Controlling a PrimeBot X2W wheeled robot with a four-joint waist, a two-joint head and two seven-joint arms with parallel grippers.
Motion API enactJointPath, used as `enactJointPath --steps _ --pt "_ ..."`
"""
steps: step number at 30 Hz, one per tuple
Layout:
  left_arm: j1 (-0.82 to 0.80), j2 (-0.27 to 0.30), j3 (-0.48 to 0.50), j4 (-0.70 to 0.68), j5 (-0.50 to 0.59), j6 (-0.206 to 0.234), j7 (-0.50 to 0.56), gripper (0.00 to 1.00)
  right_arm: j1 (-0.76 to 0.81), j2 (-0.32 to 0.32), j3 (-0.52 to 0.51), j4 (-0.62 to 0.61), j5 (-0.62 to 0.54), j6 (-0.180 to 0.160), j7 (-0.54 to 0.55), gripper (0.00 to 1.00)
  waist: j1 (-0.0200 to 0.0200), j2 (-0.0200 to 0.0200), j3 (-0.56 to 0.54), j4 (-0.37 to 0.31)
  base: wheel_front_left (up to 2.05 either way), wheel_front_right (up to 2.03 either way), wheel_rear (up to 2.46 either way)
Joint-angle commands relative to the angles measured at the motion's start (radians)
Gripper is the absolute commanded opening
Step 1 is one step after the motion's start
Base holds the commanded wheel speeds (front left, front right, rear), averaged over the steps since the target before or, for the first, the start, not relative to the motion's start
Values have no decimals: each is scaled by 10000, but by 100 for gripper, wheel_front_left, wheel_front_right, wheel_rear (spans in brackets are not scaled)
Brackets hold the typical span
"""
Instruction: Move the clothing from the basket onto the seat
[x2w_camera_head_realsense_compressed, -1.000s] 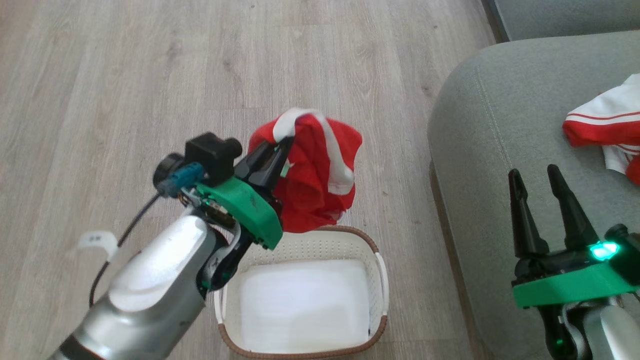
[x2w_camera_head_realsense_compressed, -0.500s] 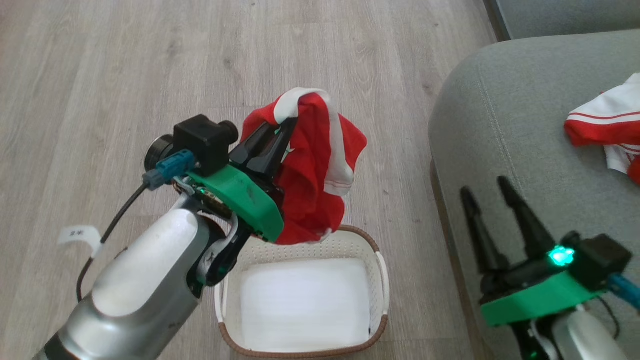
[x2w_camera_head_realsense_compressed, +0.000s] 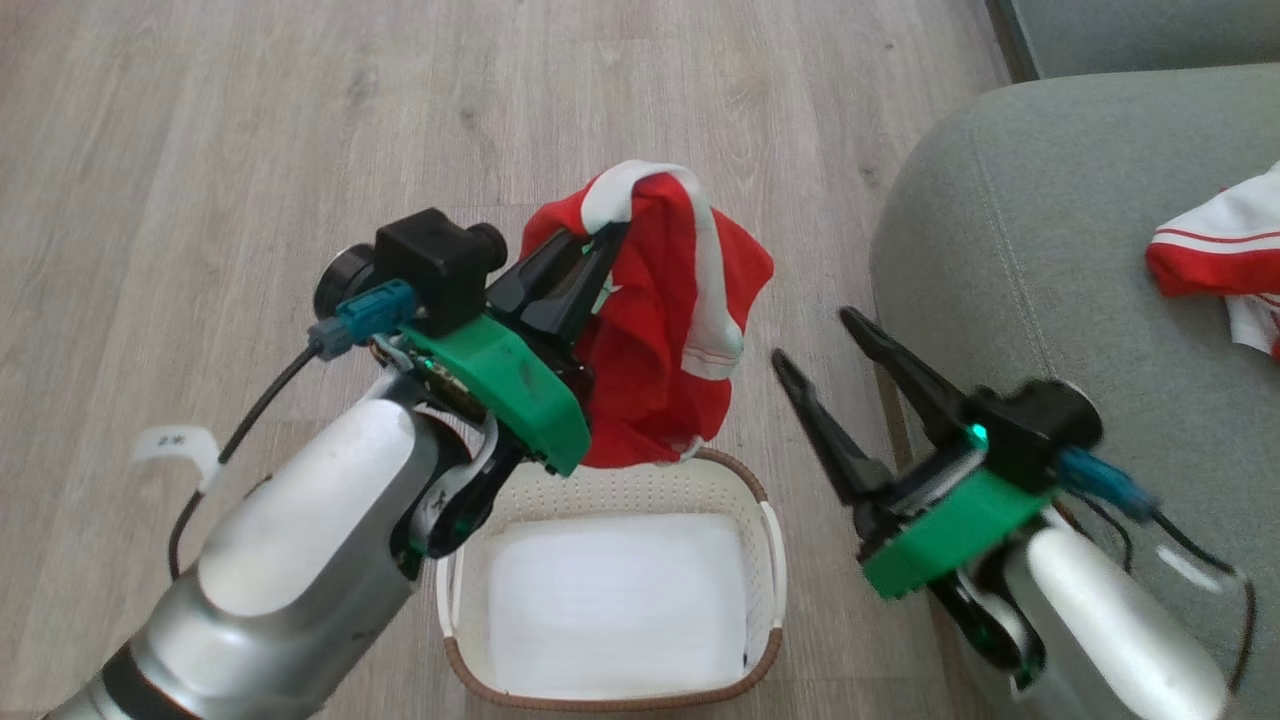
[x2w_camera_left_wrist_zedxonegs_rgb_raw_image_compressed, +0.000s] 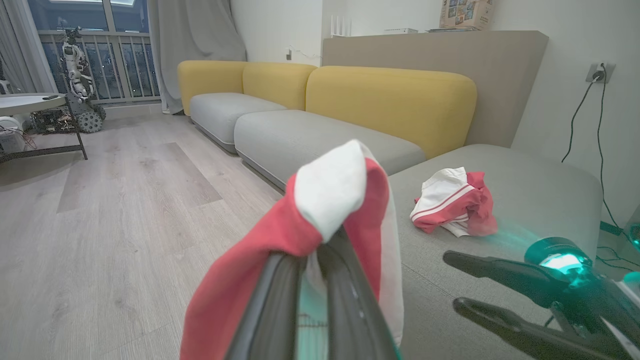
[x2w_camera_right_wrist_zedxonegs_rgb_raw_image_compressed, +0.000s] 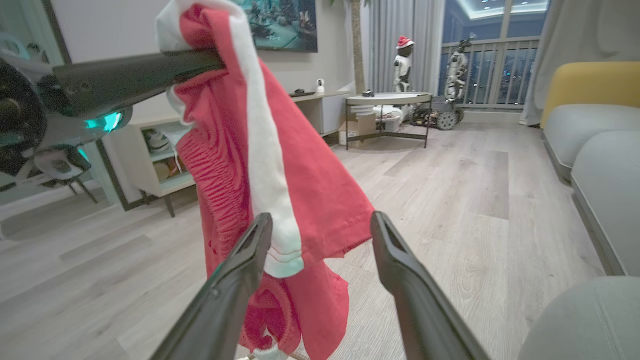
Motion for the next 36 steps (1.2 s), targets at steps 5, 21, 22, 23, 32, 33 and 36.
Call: enactJointPath --steps 5,21,22,23,32,33,36 --pt "-896 -17 268 -206 -16 -209 10 0 -1491 -297 1098 415 -300 -2 373 100 1 -1 -17 178 0 0 0" --pt "-1048 -628 -392 202 -121 -659 67 0 -3782 594 3041 3814 260 -2 102 100 1 -1 -444 1017 0 0 0" --pt "-1043 -641 -408 215 -129 -664 63 0 -3844 651 3101 3973 314 -2 33 59 1 -1 -455 1051 0 0 0" --pt "-1036 -647 -419 226 -136 -664 59 0 -3906 704 3152 4106 362 -2 -48 0 1 -1 -464 1075 0 0 0" --pt "-939 -541 -434 271 -168 -592 30 0 -4110 769 3312 4527 745 -2 -513 0 1 -1 -470 1051 0 0 0" --pt "-921 -520 -431 267 -163 -572 21 0 -4101 753 3287 4528 780 -2 -528 0 1 -1 -461 1021 0 0 0" --pt "-842 -459 -415 244 -176 -497 9 0 -4045 701 3107 4478 846 -2 -554 0 1 -1 -427 916 0 0 0"
